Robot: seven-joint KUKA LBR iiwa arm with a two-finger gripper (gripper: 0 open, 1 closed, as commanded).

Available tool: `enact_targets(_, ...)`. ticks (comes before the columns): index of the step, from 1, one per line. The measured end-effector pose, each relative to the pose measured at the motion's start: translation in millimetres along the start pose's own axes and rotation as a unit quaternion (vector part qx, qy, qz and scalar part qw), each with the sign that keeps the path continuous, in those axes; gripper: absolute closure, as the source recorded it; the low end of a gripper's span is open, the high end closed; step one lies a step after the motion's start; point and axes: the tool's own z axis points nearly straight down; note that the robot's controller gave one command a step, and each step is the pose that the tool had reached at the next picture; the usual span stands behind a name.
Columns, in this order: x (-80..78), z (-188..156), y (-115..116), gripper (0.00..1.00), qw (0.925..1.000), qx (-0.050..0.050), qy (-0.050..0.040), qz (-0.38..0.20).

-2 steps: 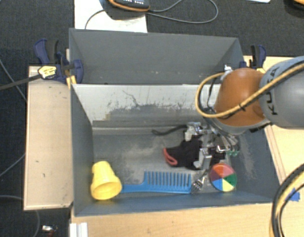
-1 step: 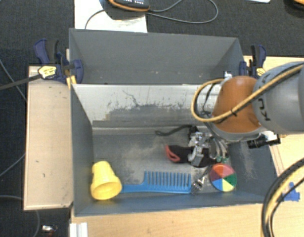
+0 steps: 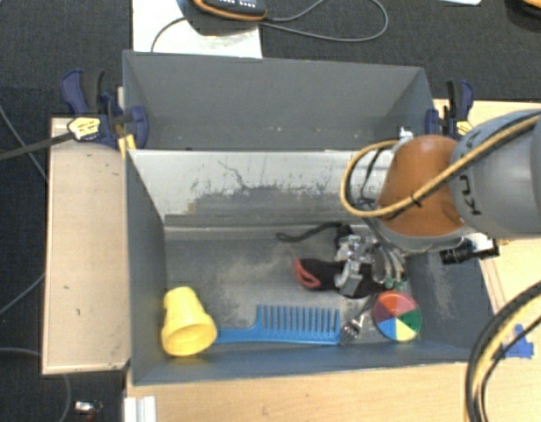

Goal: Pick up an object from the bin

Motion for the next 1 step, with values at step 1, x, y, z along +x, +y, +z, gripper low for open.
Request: enact_targets(1,-14.9,-57.1,-18.6,1.00,0.9998,0.000,0.0009,0.021)
